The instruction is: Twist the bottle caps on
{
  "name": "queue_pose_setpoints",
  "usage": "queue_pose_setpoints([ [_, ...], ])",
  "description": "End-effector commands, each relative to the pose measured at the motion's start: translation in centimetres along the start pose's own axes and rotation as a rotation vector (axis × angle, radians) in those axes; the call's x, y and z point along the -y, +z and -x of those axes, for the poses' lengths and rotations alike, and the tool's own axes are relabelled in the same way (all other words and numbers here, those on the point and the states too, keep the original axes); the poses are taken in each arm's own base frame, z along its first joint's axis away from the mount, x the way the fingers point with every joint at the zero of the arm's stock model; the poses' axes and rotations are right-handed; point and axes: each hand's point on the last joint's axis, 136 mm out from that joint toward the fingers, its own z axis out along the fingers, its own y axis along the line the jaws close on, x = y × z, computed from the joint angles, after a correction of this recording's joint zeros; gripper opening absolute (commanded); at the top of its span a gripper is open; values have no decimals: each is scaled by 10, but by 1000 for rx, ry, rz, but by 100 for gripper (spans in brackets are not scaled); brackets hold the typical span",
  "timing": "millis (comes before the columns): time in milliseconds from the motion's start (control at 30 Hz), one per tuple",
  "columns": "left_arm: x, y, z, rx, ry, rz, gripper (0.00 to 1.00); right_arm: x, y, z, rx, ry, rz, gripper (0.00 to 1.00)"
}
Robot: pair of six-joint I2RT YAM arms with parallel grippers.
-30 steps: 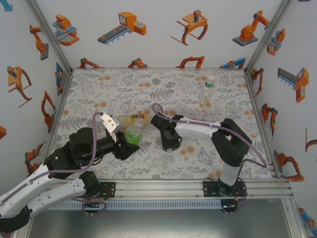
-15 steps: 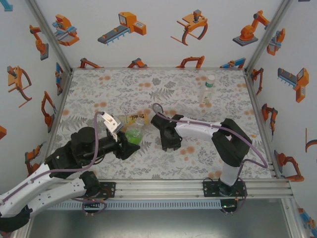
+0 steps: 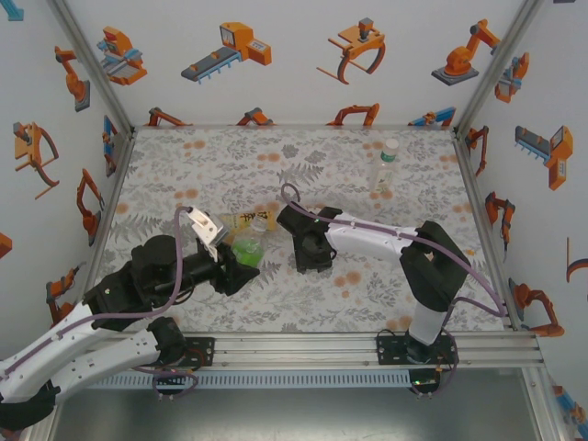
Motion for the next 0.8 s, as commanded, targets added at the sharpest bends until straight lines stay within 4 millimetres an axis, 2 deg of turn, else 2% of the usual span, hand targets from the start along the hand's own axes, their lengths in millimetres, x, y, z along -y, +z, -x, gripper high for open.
queue_pose_setpoints([
  [0, -1, -3, 5, 23, -17, 7, 4, 2, 2, -4, -12, -21, -28, 43],
  [767, -2, -3, 4, 18, -22, 13, 4, 12, 15, -16, -46, -21, -67, 43],
])
